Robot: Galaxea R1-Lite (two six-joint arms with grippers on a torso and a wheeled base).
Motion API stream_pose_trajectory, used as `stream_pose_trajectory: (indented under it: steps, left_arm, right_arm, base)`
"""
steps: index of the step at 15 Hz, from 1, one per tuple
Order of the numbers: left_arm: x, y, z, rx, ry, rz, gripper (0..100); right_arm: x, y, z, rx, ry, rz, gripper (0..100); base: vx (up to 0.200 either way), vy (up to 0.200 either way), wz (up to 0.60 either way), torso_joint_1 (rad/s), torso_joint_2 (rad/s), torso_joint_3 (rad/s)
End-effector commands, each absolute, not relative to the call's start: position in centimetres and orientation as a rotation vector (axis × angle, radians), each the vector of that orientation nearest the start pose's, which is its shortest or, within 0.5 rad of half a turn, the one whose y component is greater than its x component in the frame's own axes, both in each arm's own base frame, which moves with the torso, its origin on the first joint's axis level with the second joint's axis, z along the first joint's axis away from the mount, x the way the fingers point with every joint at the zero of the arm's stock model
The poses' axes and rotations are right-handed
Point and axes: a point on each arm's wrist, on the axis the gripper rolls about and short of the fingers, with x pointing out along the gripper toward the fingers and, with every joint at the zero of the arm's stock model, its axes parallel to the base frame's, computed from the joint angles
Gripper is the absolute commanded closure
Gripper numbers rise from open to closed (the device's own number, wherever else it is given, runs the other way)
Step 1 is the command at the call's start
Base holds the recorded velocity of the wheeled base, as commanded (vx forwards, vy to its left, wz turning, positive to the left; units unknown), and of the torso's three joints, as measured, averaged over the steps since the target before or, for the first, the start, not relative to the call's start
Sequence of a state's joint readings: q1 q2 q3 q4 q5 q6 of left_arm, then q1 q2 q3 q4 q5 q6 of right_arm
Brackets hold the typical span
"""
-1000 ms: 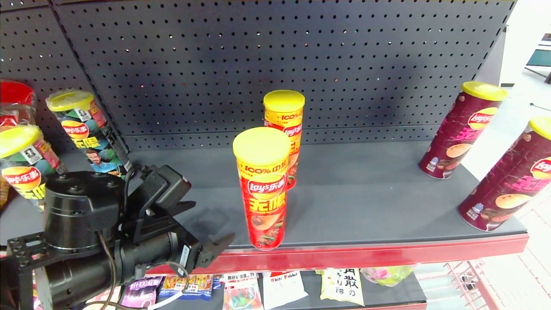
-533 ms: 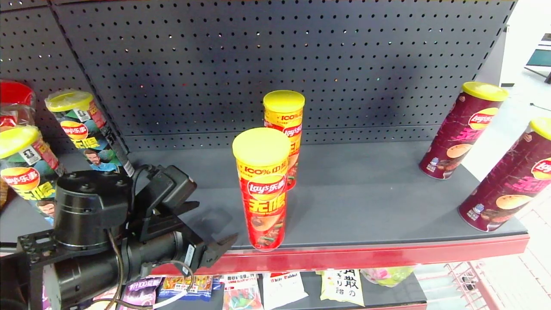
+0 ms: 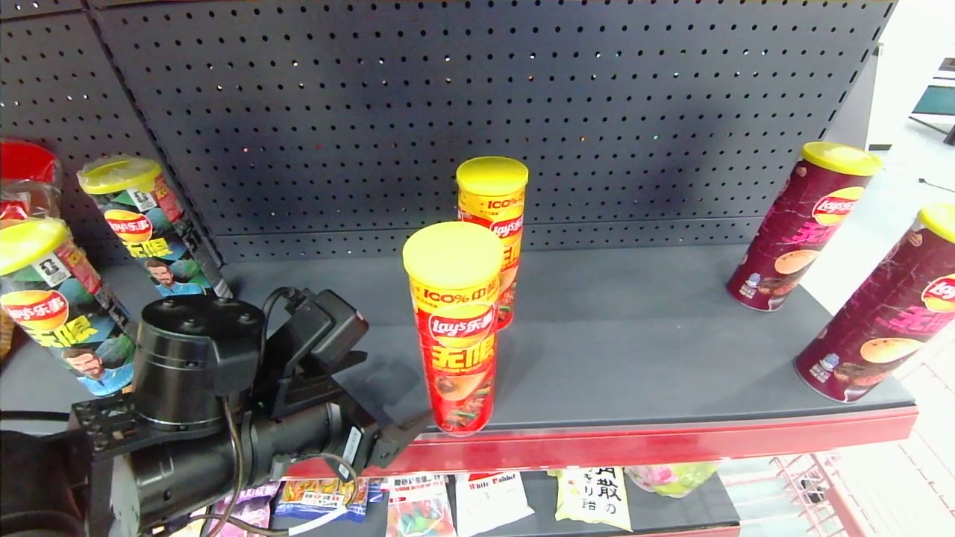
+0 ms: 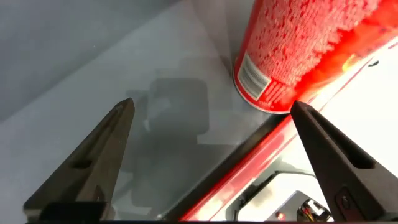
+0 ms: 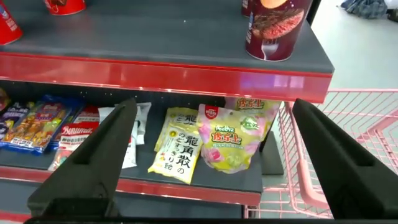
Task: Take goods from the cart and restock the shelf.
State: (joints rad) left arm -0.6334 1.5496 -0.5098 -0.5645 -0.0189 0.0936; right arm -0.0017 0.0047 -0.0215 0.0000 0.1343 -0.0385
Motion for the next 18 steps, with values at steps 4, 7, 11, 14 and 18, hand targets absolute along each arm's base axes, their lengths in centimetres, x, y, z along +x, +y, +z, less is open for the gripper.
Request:
stream_pose_trajectory:
  steps: [4, 7, 11, 14, 18]
  left_arm:
    - [20.4, -15.0, 13.9, 0.235, 0.436, -0.658, 0]
    - [21.0, -15.4, 14.1, 0.235, 0.430, -0.658, 0]
    - [21.2, -15.6, 14.0, 0.236, 0.433, -0.658, 0]
    - [21.1, -15.5, 14.0, 0.236, 0.433, -0.657, 0]
    - [21.0, -14.8, 14.0, 0.233, 0.433, -0.630, 0]
  right_arm:
    - [-2.5, 0.3, 8.1, -0.040, -0.022, 0.133, 0]
    - [-2.5, 0.3, 8.1, -0.040, -0.022, 0.133, 0]
    - [-2.5, 0.3, 8.1, -0.041, -0.023, 0.133, 0]
    - [-2.5, 0.3, 8.1, -0.041, -0.023, 0.133, 0]
    - [-2.5, 0.3, 8.1, -0.041, -0.023, 0.133, 0]
  base:
    - [0.000, 0.000, 0.00, 0.000, 0.00, 0.000]
    - [0.000, 0.000, 0.00, 0.000, 0.00, 0.000]
    - [0.000, 0.000, 0.00, 0.000, 0.00, 0.000]
    - [0.000, 0.000, 0.00, 0.000, 0.00, 0.000]
    - [0.000, 0.000, 0.00, 0.000, 0.00, 0.000]
